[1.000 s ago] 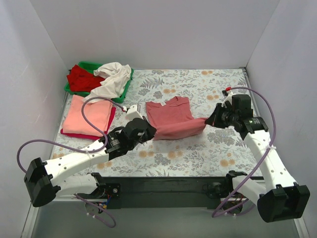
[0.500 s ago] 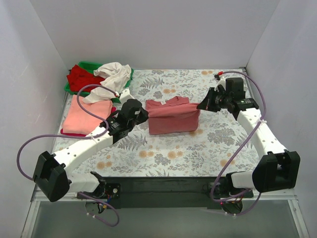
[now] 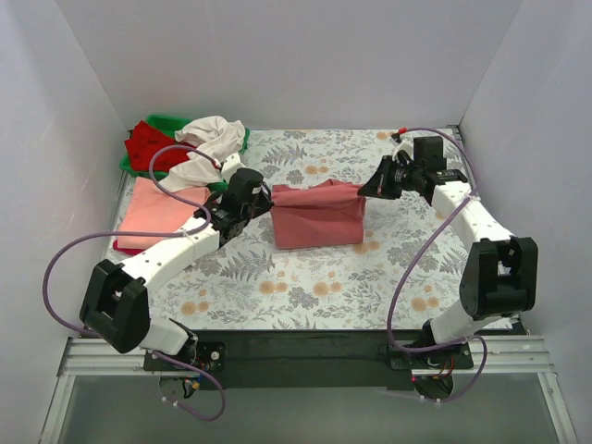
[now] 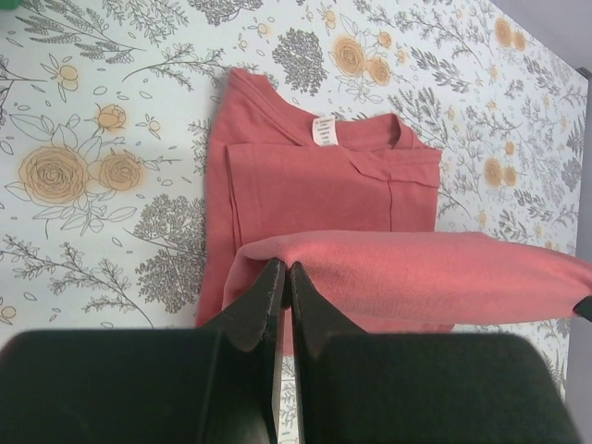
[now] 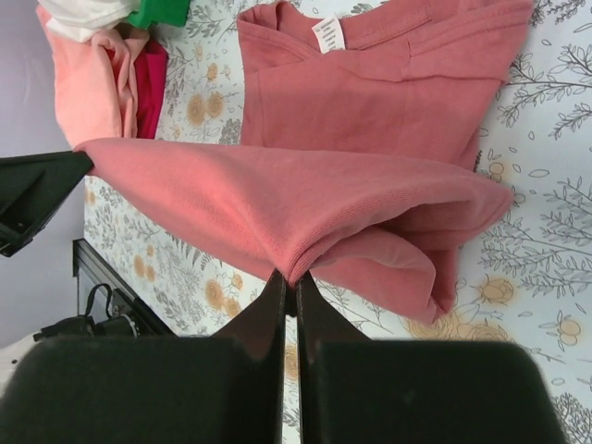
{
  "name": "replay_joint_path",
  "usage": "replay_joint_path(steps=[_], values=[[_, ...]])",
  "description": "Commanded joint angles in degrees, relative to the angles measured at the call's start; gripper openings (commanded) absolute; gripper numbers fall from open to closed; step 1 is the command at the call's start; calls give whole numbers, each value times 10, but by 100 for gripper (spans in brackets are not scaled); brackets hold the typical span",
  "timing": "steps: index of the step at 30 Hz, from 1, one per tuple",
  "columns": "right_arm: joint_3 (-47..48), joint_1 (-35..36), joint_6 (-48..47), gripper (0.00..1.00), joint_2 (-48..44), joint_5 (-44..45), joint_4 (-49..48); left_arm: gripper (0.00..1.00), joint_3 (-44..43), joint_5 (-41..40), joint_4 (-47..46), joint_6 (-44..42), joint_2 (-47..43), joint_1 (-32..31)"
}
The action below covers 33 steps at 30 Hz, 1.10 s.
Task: Fold and stack the t-shirts
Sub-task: Fold the tshirt
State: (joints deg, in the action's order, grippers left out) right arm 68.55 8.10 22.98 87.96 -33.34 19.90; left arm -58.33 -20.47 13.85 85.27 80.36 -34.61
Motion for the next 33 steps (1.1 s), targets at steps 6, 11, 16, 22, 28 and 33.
replay_joint_path(steps=[6,11,16,22,28,33], values=[[82,-18,32,1,84,-45,-63,0,-43,2,-44,-23,53,42],[124,-19,25,1,148,-22,-64,0,-73,22,-51,-27,116,66],[178,-24,24,1,207,-25,-65,0,-106,29,-63,-33,159,88],[239,-32,25,8,294,-32,-65,20,-154,50,-70,-60,218,105],[387,-36,-59,98,372,-30,-2,76,-195,70,-63,-69,249,122],[336,-27,-114,98,306,22,20,86,-174,106,-66,-72,220,122]])
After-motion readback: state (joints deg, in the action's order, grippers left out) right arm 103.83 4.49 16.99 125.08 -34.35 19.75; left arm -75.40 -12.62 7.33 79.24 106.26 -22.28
